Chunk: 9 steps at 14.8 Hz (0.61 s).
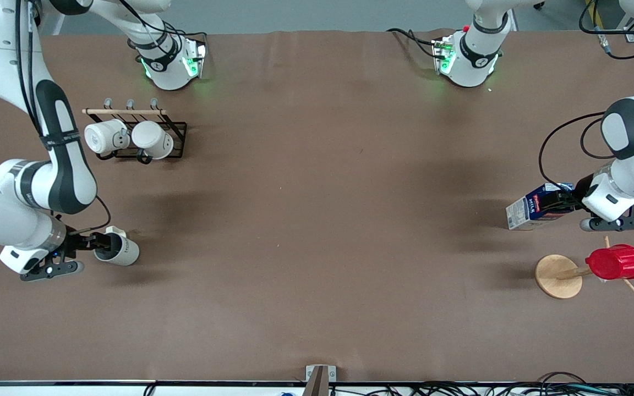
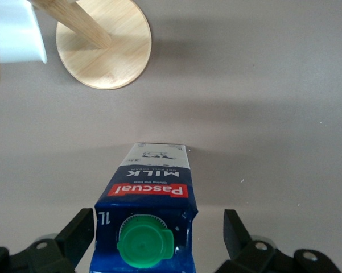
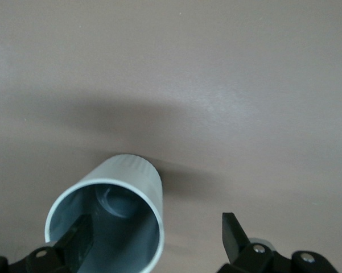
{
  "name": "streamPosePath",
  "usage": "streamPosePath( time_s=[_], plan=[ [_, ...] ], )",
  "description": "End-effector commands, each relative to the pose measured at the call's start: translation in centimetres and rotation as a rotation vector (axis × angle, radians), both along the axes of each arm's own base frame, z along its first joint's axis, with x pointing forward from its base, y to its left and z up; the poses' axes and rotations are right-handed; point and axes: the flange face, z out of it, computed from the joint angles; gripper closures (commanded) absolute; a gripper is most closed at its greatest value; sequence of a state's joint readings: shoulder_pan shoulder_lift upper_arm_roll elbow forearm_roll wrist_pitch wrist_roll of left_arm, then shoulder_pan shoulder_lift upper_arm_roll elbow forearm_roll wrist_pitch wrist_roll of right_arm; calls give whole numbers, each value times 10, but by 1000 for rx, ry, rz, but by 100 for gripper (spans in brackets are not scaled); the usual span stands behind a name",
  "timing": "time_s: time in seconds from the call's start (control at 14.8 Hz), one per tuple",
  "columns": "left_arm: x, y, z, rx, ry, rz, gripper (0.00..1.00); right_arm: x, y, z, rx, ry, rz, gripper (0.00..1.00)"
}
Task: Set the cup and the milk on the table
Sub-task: 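Grasp the milk carton with the left gripper while the right gripper reaches the mug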
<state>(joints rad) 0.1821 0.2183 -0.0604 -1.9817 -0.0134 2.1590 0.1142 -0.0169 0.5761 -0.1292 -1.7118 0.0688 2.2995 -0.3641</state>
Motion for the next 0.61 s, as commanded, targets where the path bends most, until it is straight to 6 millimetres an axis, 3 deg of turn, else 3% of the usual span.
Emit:
streamPosePath(
  time_s=[0.0, 0.07, 0.34, 0.4, 0.54],
  plan=[
    [-6, 2, -6, 7, -10, -15, 0, -1, -1, -10, 30, -6, -8, 8],
    [-7, 2, -9, 8, -8, -16, 0, -1, -1, -11, 30, -4, -8, 20],
    [-11, 2, -16, 9, 3, -16, 1, -2, 2, -10, 31, 3, -6, 87],
    [-12, 2, -20, 8, 9, -16, 2, -2, 3, -11, 32, 5, -9, 97],
    [-13, 9, -21, 9, 10, -5, 2, -1, 3, -9, 33, 1, -18, 100]
  ],
)
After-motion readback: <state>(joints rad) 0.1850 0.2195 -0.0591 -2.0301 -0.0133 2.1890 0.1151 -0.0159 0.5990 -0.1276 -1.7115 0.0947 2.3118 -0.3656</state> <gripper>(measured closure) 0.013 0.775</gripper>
